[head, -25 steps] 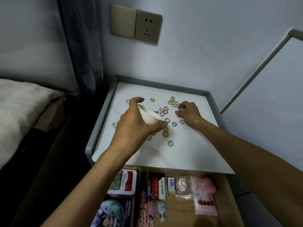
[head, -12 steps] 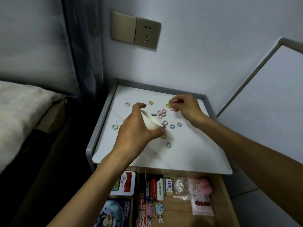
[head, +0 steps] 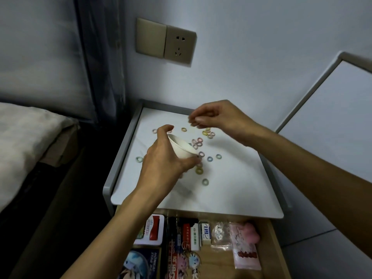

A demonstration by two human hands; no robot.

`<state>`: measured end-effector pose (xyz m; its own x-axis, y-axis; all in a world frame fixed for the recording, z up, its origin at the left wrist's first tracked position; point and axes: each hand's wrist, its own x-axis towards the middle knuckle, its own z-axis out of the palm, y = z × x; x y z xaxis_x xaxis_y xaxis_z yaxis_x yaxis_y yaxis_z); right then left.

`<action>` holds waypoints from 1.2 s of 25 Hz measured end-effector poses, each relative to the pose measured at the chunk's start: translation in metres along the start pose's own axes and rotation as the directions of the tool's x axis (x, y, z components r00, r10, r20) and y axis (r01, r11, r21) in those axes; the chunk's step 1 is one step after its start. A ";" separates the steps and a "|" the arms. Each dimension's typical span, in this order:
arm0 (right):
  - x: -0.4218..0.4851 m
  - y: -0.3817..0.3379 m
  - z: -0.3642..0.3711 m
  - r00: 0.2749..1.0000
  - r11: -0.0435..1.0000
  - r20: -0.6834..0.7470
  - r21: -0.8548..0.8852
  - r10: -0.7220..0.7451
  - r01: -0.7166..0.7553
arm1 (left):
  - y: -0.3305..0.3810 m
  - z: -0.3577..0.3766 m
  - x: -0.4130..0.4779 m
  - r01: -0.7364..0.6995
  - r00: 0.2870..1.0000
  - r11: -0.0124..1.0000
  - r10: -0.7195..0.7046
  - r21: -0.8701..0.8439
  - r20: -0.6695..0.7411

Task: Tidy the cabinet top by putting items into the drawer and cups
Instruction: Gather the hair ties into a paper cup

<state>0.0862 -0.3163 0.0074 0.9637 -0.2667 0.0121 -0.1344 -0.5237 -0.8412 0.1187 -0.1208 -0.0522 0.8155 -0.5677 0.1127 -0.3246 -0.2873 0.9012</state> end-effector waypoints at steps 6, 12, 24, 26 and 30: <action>0.054 0.133 -0.028 0.855 0.793 -0.309 -0.338 0.416 -0.507 | 0.001 -0.006 0.000 -0.012 1.000 0.999 0.012 -0.031 -0.017; 0.075 0.156 0.007 0.897 0.842 -0.385 -0.392 0.215 -0.370 | 0.000 -0.011 0.002 -0.014 1.000 1.000 0.013 -0.017 -0.022; 0.034 0.146 0.000 0.947 0.764 -0.210 -0.560 0.243 -0.320 | 0.007 -0.002 -0.002 0.003 0.999 1.000 -0.002 -0.010 0.055; 0.023 0.140 -0.008 0.932 0.773 -0.233 -0.522 0.277 -0.360 | 0.009 0.002 -0.004 0.002 0.997 1.000 -0.003 0.011 0.071; 0.011 0.097 -0.020 0.898 0.946 -0.354 -0.088 0.262 -0.312 | 0.008 0.004 -0.006 -0.002 0.996 0.999 -0.002 0.045 0.086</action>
<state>0.0790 -0.3865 -0.0629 0.7481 -0.6634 -0.0186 -0.4478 -0.4839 -0.7518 0.1090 -0.1232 -0.0471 0.7717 -0.6315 0.0749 -0.3475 -0.3201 0.8813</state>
